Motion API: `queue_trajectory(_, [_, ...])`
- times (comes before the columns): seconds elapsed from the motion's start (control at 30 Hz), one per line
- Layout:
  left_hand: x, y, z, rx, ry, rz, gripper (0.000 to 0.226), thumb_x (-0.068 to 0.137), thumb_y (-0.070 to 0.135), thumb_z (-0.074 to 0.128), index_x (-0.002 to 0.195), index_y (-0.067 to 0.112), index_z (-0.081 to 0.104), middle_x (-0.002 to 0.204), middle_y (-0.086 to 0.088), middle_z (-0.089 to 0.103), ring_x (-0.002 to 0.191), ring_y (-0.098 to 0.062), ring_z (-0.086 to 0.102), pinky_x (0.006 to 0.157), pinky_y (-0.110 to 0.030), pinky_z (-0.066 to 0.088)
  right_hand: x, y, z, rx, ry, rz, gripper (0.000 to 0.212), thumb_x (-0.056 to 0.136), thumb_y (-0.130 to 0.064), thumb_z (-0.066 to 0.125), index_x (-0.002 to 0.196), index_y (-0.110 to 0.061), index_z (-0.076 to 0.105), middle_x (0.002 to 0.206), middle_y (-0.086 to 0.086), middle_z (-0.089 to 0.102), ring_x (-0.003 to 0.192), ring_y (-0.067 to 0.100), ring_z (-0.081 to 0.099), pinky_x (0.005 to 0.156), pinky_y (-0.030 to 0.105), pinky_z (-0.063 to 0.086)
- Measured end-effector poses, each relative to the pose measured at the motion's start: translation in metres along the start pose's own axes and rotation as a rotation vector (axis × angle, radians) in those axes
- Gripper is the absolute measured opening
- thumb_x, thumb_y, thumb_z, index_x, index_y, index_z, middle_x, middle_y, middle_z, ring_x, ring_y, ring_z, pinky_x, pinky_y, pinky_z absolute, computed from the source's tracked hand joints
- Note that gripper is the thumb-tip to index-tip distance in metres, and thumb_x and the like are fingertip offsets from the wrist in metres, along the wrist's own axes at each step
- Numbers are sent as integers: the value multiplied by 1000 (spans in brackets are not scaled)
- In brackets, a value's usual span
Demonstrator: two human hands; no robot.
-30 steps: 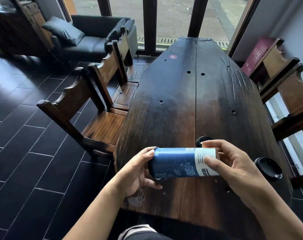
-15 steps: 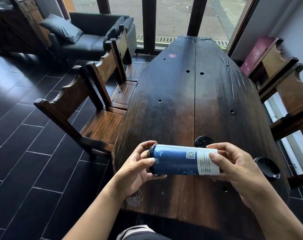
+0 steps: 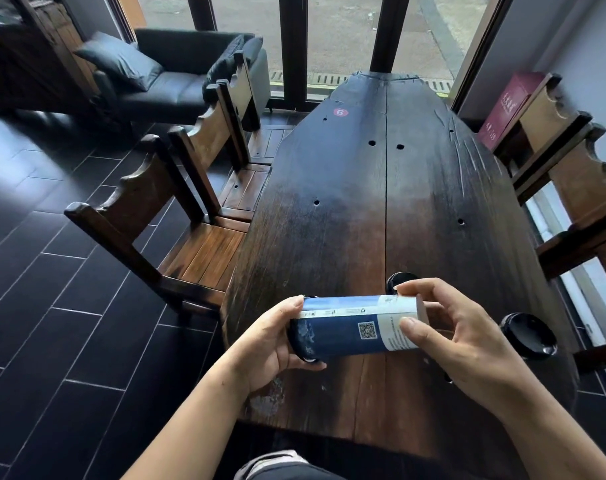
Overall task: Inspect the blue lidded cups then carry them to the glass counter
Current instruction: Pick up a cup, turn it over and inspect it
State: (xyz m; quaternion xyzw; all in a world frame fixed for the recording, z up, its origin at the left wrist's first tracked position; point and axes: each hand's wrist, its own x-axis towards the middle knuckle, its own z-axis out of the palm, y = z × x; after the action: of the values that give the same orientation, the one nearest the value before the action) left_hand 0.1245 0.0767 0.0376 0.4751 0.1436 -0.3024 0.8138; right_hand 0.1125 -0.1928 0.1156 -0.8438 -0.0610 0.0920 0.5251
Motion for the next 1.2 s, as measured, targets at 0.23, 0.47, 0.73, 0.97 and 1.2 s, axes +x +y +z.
queue_trajectory(0.23, [3,5,-3,-28,-45,158,62,75,30,78,133,14,61,128,-17,65,106,-34,69,76,-53,62,3,4,-2,21,37,42,55,70,-71,62,115,-41,66,115,-11,73,102,3,72,78,28,59])
queue_trajectory(0.47, [5,6,-3,0,-6,209,57,81,26,74,134,13,59,118,-12,69,98,-27,71,72,-47,62,3,12,-1,47,18,46,51,70,-69,64,111,-39,69,98,-6,77,91,10,74,67,28,59])
queue_trajectory(0.73, [7,15,5,26,32,243,74,68,42,87,133,16,61,126,-15,65,108,-30,67,86,-55,57,4,16,5,161,58,48,46,70,-65,65,105,-37,73,95,-1,78,84,13,73,63,27,54])
queue_trajectory(0.97, [8,3,35,-321,-91,247,99,60,50,95,140,10,52,132,-25,64,120,-39,64,98,-52,56,-1,20,23,448,241,52,45,73,-57,71,109,-30,72,103,9,76,97,29,73,73,44,63])
queue_trajectory(1.2, [8,-3,65,-210,4,290,86,60,42,98,127,8,57,116,-21,70,99,-35,72,89,-52,58,-14,25,47,505,242,42,45,72,-55,71,110,-32,68,107,5,75,97,22,74,80,39,60])
